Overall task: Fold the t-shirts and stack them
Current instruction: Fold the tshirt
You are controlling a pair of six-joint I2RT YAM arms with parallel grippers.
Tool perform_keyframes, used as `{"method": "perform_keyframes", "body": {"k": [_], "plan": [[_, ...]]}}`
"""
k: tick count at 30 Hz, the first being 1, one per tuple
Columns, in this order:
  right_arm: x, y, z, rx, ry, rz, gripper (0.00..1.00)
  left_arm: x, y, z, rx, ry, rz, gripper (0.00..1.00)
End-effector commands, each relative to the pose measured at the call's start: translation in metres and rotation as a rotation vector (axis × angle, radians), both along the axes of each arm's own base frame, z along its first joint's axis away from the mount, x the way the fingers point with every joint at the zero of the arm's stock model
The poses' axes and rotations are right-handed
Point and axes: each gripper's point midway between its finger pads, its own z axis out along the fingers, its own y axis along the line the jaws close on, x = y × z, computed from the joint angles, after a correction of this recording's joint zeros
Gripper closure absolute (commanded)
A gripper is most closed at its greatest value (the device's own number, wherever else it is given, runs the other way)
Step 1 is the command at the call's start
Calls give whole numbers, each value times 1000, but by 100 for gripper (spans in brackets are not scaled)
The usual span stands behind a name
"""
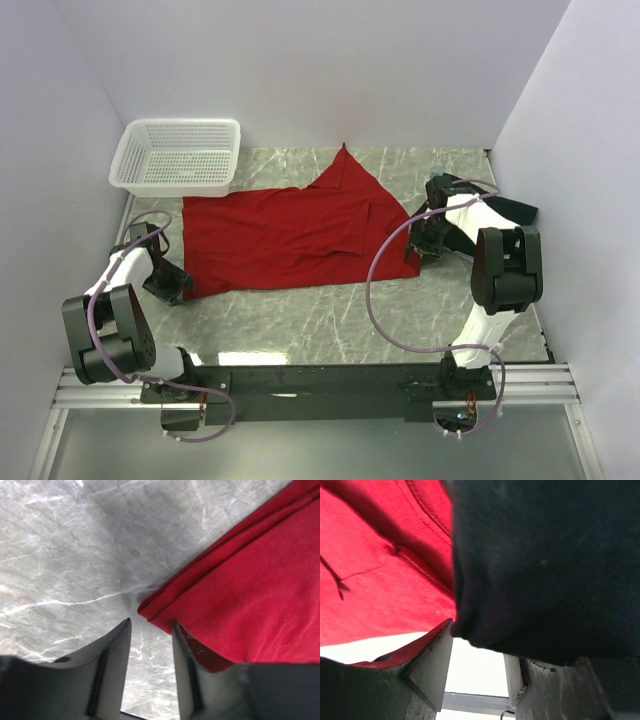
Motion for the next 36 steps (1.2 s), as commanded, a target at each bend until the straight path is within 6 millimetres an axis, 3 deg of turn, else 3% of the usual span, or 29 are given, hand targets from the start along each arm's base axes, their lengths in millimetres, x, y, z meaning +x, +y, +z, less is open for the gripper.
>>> {"method": "perform_keyframes", "body": {"k": [1,8,18,23,30,36], "plan": [[9,-3,12,-23,-82,1,49,7,-1,-2,-15,-19,3,58],[6,-9,1,-56,-61,7,50,7,1,-12,-11,2,2,69],[-5,-7,-14,-41,-13,34,55,9,5,-24,-1,33,-30,94],[-5,-3,-16,-12,-7,44,67,16,9,-24,5,37,-60,99],[-9,-2,-19,-9,13,55,95,24,25,-19,79,56,-82,100],[-12,-4,-14,-22,13,61,100,31,33,-8,108,49,-93,100]]}}
